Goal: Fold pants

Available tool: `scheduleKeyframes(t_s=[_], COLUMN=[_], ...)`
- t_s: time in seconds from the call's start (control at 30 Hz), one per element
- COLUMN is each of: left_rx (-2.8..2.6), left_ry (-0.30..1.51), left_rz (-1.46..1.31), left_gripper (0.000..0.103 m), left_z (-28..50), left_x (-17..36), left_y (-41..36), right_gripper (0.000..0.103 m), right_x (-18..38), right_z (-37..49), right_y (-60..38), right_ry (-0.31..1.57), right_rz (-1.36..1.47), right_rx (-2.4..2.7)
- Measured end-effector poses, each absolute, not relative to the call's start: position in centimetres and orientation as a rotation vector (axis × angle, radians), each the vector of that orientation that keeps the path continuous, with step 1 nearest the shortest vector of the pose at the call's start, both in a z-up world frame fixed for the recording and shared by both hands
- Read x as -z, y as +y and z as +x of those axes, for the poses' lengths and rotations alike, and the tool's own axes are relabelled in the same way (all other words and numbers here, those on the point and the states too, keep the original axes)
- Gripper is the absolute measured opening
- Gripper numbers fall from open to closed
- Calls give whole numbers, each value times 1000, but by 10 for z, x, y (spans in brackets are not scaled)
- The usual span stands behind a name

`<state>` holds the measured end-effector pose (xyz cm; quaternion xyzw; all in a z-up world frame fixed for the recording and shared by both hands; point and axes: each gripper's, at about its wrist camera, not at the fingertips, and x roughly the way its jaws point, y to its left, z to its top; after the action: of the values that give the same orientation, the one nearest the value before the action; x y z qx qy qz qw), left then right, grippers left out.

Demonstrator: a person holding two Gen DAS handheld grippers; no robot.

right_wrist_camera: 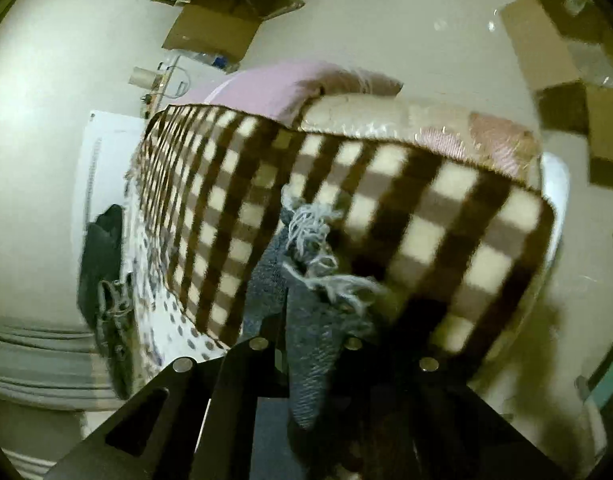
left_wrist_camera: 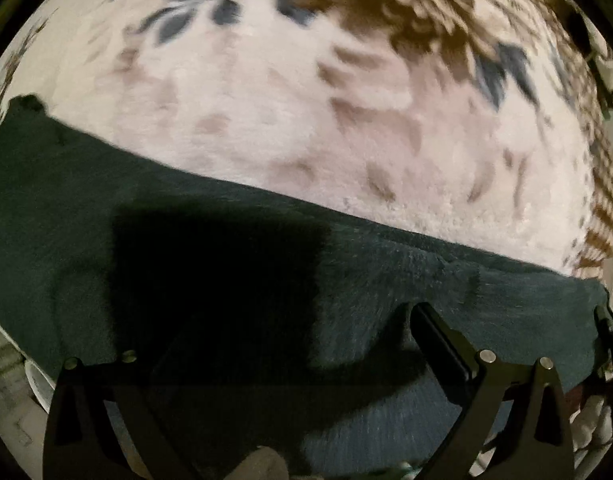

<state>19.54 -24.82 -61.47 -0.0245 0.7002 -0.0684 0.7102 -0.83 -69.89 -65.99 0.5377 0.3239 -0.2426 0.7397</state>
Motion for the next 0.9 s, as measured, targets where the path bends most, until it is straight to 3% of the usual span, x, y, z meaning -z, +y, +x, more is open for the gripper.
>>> scheduleKeyframes(t_s=[0.27, 0.43, 0.9], left_rx=[156, 73, -71], left_ry=[1498, 1488, 1462], left_rz=[-262, -329, -450], left_gripper=[103, 103, 103], left_z=[188, 184, 172], left_x=[558, 543, 555], left_y=[-165, -89, 76], right_gripper=[7, 8, 7], right_x=[540, 515, 637], right_z=[56, 99, 169], right_y=[-594, -478, -192], right_ry=[763, 814, 1071], right_rz=[818, 652, 453], right_rx=[436, 325, 17])
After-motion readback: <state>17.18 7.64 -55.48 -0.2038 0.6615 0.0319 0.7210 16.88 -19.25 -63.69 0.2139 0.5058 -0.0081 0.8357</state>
